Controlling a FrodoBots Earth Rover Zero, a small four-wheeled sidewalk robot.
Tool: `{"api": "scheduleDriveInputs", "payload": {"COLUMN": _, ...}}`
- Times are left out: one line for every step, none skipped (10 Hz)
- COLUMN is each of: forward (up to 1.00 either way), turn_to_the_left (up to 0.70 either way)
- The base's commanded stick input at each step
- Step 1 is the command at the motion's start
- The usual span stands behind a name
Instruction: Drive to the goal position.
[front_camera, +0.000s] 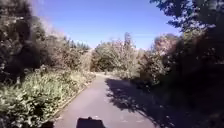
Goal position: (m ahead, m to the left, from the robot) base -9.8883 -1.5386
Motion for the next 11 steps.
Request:
{"api": "scheduleDriveInputs", "payload": {"forward": 0.50, "turn_to_the_left": 0.00}}
{"api": "scheduleDriveInputs", "payload": {"forward": 0.50, "turn_to_the_left": 0.00}}
{"api": "scheduleDriveInputs", "payload": {"forward": 0.50, "turn_to_the_left": 0.00}}
{"api": "scheduleDriveInputs", "payload": {"forward": 0.50, "turn_to_the_left": 0.00}}
{"api": "scheduleDriveInputs", "payload": {"forward": 0.50, "turn_to_the_left": 0.00}}
{"api": "scheduleDriveInputs", "payload": {"forward": 0.50, "turn_to_the_left": 0.00}}
{"api": "scheduleDriveInputs", "payload": {"forward": 0.50, "turn_to_the_left": 0.00}}
{"api": "scheduleDriveInputs", "payload": {"forward": 0.50, "turn_to_the_left": 0.00}}
{"api": "scheduleDriveInputs", "payload": {"forward": 0.50, "turn_to_the_left": 0.00}}
{"api": "scheduleDriveInputs", "payload": {"forward": 0.50, "turn_to_the_left": 0.00}}
{"api": "scheduleDriveInputs", "payload": {"forward": 0.50, "turn_to_the_left": 0.00}}
